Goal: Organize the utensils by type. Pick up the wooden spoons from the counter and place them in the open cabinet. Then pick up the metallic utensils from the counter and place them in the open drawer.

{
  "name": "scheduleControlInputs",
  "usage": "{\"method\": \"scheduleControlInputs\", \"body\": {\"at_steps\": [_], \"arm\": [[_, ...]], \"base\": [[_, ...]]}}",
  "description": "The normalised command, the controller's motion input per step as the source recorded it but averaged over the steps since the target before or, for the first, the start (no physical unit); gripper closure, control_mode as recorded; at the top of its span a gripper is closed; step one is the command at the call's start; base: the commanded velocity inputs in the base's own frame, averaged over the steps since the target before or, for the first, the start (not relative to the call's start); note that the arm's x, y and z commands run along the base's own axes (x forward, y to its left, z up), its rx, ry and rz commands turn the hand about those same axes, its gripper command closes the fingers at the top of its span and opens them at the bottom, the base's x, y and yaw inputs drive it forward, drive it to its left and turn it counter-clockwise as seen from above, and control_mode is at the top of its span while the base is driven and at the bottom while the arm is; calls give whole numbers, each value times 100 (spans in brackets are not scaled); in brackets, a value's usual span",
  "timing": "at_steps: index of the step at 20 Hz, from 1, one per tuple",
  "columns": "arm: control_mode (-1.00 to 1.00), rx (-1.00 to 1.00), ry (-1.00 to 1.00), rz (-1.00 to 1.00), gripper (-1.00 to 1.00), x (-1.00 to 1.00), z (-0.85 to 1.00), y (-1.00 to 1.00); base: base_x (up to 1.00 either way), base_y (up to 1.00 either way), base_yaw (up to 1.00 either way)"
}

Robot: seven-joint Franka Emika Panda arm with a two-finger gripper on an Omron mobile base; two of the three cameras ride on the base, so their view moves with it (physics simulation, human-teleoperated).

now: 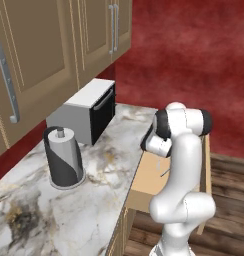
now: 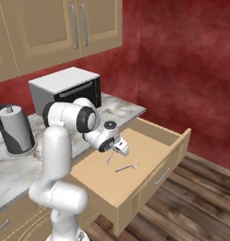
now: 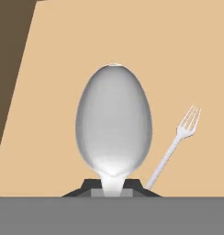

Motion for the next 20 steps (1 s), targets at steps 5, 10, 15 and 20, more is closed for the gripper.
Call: {"method": "scheduleControlInputs", "body": {"at_steps": [5,10,15,20], "arm": [[-100,4,2,-4,100,20,-27,-15],[-100,1,3,-4,100,20,-26,-1],[-100,1,3,-3,-100,22,-21,-1],[-100,3,10,-2,-100,21,-6,-5]], "base": [[0,0,0],[0,0,0],[0,0,0],[0,0,0]]}}
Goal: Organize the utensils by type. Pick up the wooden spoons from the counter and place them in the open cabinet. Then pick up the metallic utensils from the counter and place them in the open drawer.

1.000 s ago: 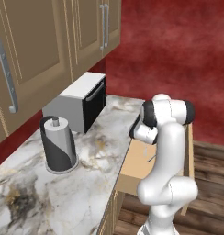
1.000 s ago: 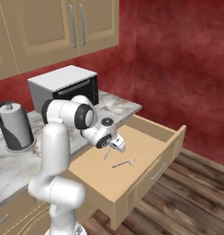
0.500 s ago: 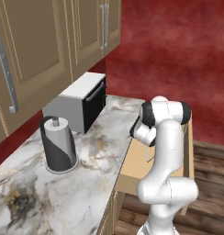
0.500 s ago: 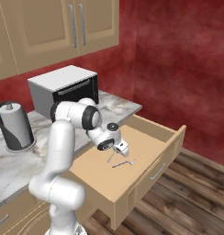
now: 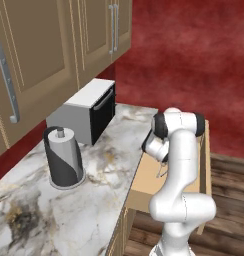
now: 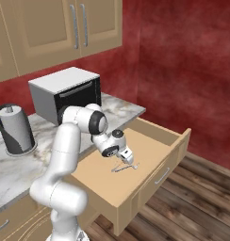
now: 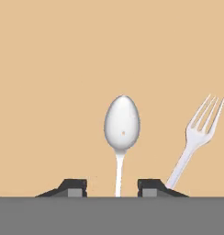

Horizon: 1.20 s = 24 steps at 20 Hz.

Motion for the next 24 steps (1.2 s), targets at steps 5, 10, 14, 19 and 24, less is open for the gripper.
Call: {"method": "scheduleControlInputs", "body": {"at_steps": [5,10,14,19,24], "arm": [[-100,4,12,-1,-100,18,15,-10],[-100,2,7,0,-100,22,41,-5],[-100,0,1,0,-100,5,70,-3],[-100,0,-3,0,-100,-30,76,0],[-100,0,-1,6,-100,-44,78,-1]], "base": [[0,0,0],[0,0,0],[0,0,0],[0,0,0],[0,0,0]]}}
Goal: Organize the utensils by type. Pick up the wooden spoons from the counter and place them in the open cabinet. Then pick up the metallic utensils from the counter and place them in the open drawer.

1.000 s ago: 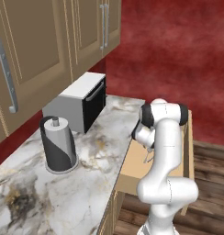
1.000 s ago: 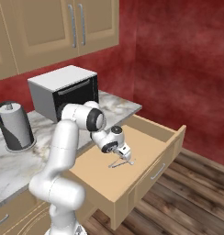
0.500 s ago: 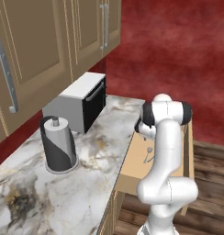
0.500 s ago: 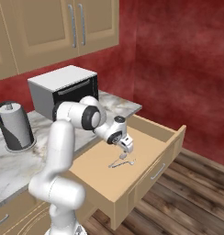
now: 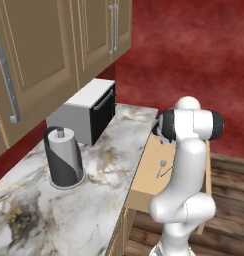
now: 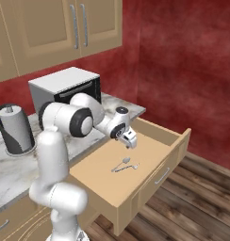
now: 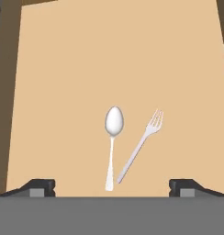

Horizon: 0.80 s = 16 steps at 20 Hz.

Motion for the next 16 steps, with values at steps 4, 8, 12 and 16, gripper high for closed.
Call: {"method": "scheduleControlInputs", "body": {"at_steps": [4,8,12,16], "arm": [[-100,-1,-1,13,-100,-44,85,-4],[-100,-6,-11,12,-100,-60,87,-2],[-100,-8,-13,4,-100,-70,75,-2],[-100,-12,-15,0,-100,-74,56,0]], "base": [[0,0,0],[0,0,0],[0,0,0],[0,0,0]]}}
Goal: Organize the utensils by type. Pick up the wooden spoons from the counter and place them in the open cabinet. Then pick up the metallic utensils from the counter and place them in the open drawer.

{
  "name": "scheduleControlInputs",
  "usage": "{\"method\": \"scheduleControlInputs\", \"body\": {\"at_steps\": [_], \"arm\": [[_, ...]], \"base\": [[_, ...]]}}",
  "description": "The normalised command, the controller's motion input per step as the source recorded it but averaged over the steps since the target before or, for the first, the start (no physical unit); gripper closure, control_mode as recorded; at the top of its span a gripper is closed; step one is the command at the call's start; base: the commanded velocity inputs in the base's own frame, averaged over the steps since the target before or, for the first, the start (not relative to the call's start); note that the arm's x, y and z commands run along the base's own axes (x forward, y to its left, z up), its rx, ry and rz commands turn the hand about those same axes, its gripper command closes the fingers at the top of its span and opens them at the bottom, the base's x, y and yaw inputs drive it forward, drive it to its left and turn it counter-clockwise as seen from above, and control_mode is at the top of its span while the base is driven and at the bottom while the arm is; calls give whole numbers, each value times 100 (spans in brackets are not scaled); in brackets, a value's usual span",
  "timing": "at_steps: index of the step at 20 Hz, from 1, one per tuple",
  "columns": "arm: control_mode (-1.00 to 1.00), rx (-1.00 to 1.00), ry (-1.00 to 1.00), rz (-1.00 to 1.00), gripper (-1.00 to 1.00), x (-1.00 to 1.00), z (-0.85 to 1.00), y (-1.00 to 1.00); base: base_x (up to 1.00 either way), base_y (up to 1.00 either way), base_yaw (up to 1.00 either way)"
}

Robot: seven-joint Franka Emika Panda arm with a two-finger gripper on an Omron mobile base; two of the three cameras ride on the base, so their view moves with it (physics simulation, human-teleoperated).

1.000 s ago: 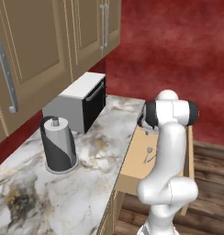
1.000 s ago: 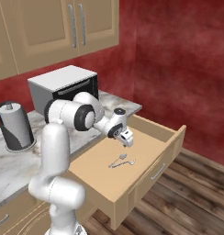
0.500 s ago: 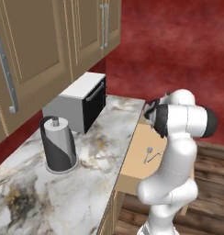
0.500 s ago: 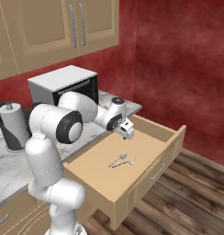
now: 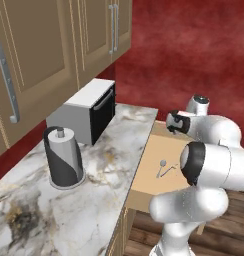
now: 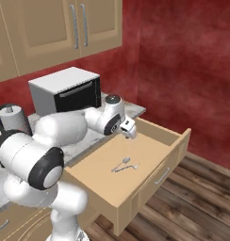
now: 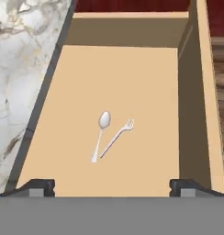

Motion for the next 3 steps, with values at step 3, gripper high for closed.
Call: {"method": "scheduleControlInputs", "body": {"at_steps": [3], "arm": [[-100,-15,-16,0,-100,-77,38,0]], "base": [[0,0,0]]}}
